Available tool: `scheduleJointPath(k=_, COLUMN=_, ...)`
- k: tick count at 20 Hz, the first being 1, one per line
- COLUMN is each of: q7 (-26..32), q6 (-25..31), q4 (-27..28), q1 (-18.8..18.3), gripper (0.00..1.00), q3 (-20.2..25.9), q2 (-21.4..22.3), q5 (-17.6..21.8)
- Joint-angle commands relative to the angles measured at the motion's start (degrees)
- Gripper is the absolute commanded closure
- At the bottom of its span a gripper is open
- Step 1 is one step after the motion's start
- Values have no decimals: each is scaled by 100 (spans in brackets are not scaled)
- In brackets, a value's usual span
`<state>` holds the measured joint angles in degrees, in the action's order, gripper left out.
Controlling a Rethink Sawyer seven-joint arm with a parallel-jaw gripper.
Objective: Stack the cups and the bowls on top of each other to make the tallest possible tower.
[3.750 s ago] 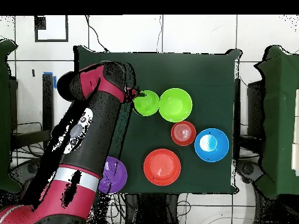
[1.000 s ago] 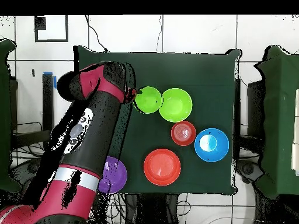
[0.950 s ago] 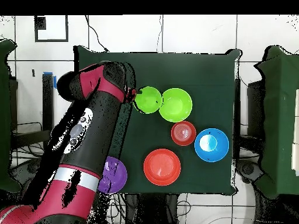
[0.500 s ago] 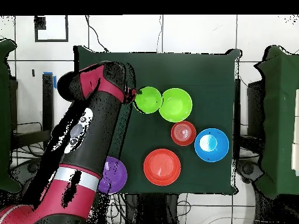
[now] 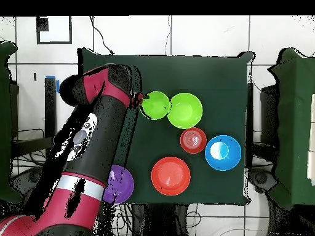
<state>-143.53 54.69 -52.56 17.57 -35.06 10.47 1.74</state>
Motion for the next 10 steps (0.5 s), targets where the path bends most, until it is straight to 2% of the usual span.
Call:
scheduleJointPath(k=1, q7=-420, q6=560, q4=126, q1=45, gripper=100, q3=450, q2=-290, q5=-27)
scheduleJointPath(k=10, q7=-383, q6=752, q4=161, q1=56, gripper=100, q3=495, q2=-223, q5=-79)
